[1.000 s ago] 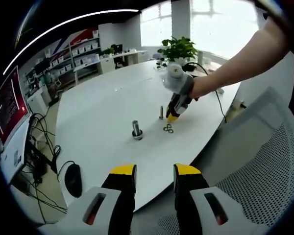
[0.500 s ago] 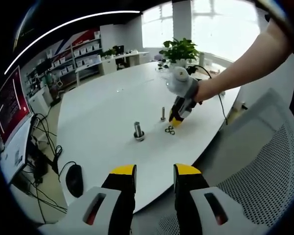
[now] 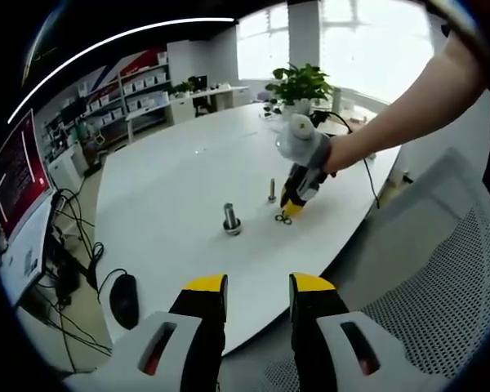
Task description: Place the washer onto the threaded stud by aligning its center hole with the stud, sliding it down to the base, and recovering from edge contact or off-axis alignment until the washer reaches the visible bottom stop.
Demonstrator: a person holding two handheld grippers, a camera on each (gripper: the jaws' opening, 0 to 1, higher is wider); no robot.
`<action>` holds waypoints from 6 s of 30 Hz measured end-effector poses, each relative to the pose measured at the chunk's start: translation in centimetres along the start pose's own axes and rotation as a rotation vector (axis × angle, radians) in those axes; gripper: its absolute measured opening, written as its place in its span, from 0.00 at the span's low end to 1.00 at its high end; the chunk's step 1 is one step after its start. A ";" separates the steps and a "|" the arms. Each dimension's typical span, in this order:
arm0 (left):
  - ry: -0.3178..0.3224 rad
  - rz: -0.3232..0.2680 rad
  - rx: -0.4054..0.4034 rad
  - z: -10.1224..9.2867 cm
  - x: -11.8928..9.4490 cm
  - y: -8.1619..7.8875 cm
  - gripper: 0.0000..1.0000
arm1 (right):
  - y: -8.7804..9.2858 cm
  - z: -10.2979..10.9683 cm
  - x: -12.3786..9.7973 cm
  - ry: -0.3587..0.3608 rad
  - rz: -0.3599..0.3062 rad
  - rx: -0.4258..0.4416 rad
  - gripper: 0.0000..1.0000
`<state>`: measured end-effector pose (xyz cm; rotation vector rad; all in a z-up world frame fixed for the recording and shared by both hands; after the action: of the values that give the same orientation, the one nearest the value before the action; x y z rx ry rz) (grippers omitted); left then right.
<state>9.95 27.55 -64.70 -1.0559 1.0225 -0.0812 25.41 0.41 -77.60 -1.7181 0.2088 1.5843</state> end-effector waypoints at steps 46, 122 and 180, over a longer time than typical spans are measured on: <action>0.009 -0.003 0.006 0.0 0.0 0.0 0.28 | -1.0 -0.3 0.0 -0.004 0.232 -0.232 0.15; 0.004 0.005 0.005 0.0 0.1 0.0 0.28 | -0.1 -1.5 -3.1 0.093 -0.045 0.056 0.14; -0.001 -0.001 0.001 0.1 0.0 0.0 0.28 | -3.1 -2.1 -4.5 0.133 -0.125 -0.042 0.14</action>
<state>10.03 27.64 -64.70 -1.0557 1.0207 -0.0819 27.91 -0.43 -72.39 -1.8346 0.1319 1.3941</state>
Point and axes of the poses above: the point that each gripper's makers call its tool centre point, and the gripper's own axes: x roughly forward along the fingers, z roughly to its left, y roughly out of its underside, the point moved 10 cm from there along -x, roughly backward along the fingers, and after that the axes turned 6 degrees about x, right-handed, at the moved point
